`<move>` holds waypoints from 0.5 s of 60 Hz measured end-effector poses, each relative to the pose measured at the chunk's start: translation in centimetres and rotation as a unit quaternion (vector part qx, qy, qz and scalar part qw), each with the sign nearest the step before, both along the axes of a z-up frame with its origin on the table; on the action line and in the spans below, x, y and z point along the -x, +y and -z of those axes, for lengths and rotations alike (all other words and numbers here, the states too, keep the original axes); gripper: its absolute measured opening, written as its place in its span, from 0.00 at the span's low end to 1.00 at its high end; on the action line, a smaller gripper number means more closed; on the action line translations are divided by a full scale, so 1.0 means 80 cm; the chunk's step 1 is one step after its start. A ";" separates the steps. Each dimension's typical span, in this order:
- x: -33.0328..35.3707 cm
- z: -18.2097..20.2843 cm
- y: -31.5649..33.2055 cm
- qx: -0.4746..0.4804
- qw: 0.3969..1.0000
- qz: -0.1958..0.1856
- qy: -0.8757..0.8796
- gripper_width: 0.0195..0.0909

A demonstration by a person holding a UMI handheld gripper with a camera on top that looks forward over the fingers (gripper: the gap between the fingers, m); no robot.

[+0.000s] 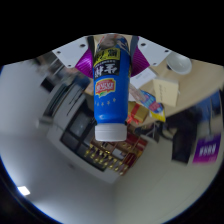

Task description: Pour water

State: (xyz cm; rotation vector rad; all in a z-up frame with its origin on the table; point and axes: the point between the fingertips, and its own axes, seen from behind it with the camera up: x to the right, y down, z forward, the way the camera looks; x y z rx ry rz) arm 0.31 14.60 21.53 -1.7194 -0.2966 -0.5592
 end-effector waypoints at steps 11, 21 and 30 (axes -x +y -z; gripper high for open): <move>0.003 0.086 0.015 -0.005 0.981 -0.046 0.189 0.45; -0.003 0.155 0.022 0.014 0.969 -0.067 0.238 0.45; -0.003 0.195 0.012 0.030 0.960 -0.085 0.267 0.47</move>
